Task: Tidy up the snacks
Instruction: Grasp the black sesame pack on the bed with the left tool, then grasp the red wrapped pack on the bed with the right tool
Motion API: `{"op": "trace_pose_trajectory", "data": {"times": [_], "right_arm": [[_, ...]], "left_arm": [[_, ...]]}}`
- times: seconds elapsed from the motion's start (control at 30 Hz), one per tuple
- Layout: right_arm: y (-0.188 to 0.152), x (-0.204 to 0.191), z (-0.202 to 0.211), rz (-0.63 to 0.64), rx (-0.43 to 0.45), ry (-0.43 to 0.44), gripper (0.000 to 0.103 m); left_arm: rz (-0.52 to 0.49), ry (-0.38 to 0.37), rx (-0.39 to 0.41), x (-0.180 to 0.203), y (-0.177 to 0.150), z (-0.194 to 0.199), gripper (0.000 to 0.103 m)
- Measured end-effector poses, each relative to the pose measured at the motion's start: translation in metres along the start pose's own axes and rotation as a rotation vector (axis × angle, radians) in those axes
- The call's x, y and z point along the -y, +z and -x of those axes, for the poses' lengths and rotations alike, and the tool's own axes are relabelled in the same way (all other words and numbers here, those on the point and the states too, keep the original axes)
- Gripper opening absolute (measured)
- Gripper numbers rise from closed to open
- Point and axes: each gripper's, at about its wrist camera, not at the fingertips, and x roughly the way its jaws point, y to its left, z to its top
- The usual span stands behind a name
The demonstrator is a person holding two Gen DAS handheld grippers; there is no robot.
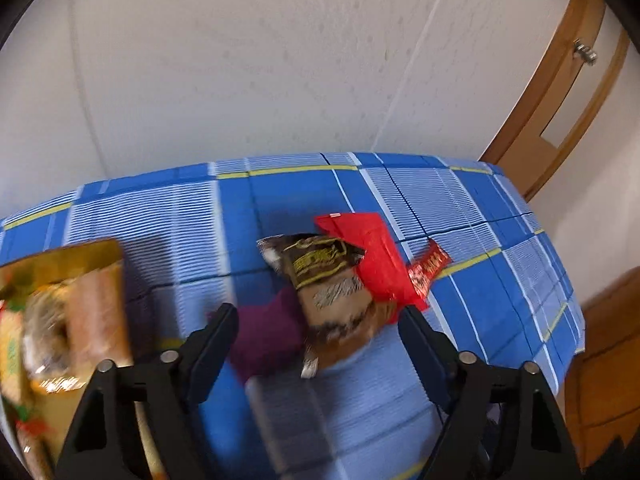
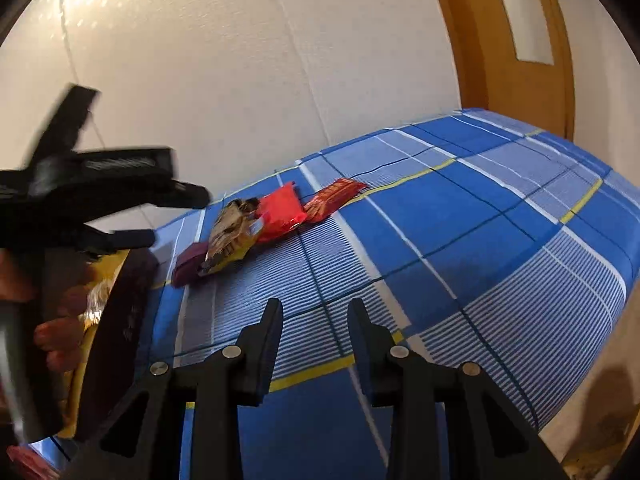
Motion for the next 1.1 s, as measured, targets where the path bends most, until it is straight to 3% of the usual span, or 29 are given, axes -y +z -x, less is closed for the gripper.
{"op": "trace_pose_trajectory", "data": {"times": [0.07,0.17,0.4,0.73,0.87,1.1], "right_arm": [[0.003,0.005,0.003,-0.02,0.01,0.0,0.034],[0.007,0.016,0.005,-0.061,0.02,0.006,0.034],[0.011,0.034,0.004,-0.152,0.02,0.014,0.034],[0.009,0.044,0.006,-0.182,0.027,-0.013,0.034],[0.008,0.046,0.005,-0.195,0.024,-0.008,0.034],[0.01,0.043,0.005,-0.2,0.037,0.028,0.035]], "left_arm": [[0.005,0.035,-0.016,0.003,0.006,-0.018,0.075],[0.011,0.013,-0.04,0.004,0.01,-0.036,0.065],[-0.078,0.047,-0.038,0.021,-0.003,-0.039,0.038],[-0.079,-0.003,-0.015,0.031,-0.069,0.005,0.033],[-0.155,-0.001,0.039,0.038,-0.099,0.023,0.033],[-0.149,-0.018,0.157,0.029,-0.125,0.037,0.033]]}}
